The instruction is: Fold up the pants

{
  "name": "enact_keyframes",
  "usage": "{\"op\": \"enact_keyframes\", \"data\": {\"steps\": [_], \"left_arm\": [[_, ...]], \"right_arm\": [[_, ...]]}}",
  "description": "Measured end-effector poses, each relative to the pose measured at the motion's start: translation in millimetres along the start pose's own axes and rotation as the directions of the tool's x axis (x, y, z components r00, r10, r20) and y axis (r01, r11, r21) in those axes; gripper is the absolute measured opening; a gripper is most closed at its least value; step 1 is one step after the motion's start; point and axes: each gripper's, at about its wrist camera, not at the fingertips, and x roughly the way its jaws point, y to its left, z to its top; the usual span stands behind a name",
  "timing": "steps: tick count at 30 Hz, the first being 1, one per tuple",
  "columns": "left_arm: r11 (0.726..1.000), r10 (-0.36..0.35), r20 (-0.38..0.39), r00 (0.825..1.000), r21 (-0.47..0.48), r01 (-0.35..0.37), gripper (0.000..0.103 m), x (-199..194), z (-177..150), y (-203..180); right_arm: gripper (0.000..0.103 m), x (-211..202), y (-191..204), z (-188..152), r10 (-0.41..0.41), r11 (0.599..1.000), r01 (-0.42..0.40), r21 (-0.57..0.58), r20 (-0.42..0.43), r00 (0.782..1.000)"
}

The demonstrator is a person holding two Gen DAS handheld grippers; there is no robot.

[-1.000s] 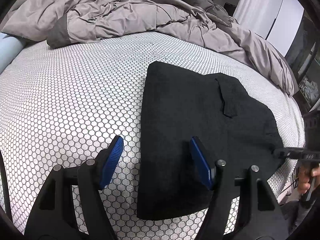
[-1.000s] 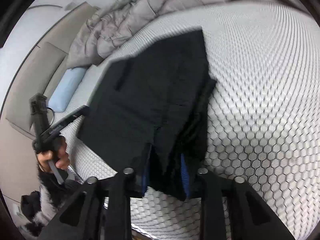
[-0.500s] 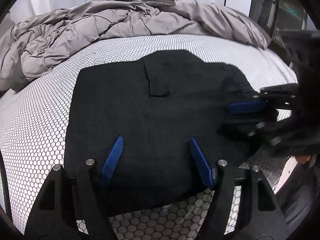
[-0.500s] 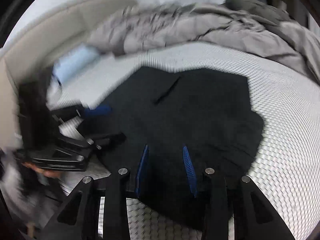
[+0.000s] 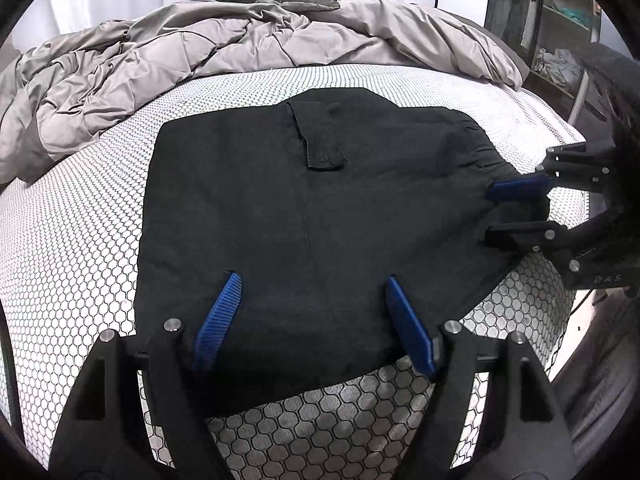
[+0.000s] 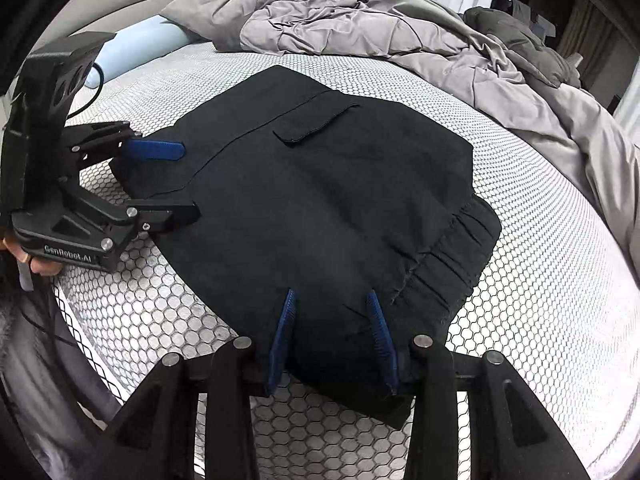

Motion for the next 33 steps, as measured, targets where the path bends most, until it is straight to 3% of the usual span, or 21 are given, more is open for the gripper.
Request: {"op": "enact_keyframes", "data": {"steps": [1, 7, 12, 17, 20, 22, 24, 26, 28, 29, 33], "left_arm": [[1.000, -0.002, -0.001, 1.000, -0.002, 0.002, 0.073, -1, 0, 0], [1.000, -0.005, -0.018, 1.000, -0.031, 0.004, 0.073, -3, 7, 2], [0.999, 0.036, -0.057, 0.998, 0.003, -0.036, 0.073, 7, 11, -3], [0.999, 0.045, -0.058, 0.997, 0.012, -0.044, 0.073, 7, 11, -2], [1.000, 0.023, -0.040, 0.999, -0.010, -0.024, 0.073, -2, 13, 0], [0.999, -0.028, 0.019, 0.999, -0.028, 0.028, 0.073, -14, 18, 1], [0.999, -0.029, 0.075, 0.997, -0.032, 0.032, 0.073, -20, 28, 1], [0.999, -0.039, 0.056, 0.998, -0.035, 0.041, 0.073, -12, 34, 1], [0.998, -0.047, -0.020, 0.999, -0.037, 0.047, 0.072, 8, 34, 3], [1.000, -0.023, -0.061, 0.998, -0.020, 0.022, 0.071, 20, 31, 3], [0.998, 0.018, -0.047, 0.999, 0.060, -0.015, 0.072, 17, 22, -3]], "right_arm": [[0.047, -1, 3, 5, 0.008, 1.000, -0.008, 0.007, 0.007, 1.000], [0.055, -2, 8, 29, 0.056, 0.996, -0.060, 0.069, 0.064, 0.996], [0.055, 38, 14, 35, 0.082, 0.996, -0.081, 0.049, -0.012, 0.997], [0.055, 27, 2, 21, 0.058, 0.998, -0.058, -0.008, -0.019, 0.998], [0.055, 15, -5, 15, 0.071, 0.997, -0.071, -0.006, -0.012, 0.997], [0.056, 9, -3, 16, 0.062, 0.998, -0.062, 0.002, 0.005, 0.998], [0.058, 3, -3, 22, 0.080, 0.995, -0.082, 0.049, 0.046, 0.996], [0.060, 3, -5, 29, 0.128, 0.986, -0.136, 0.095, 0.087, 0.988], [0.060, 15, -6, 42, 0.151, 0.979, -0.162, 0.122, 0.093, 0.984], [0.060, 24, -4, 45, 0.149, 0.981, -0.157, 0.117, 0.073, 0.986], [0.061, 50, 13, 43, 0.084, 0.996, -0.084, -0.021, 0.007, 0.996]]}}
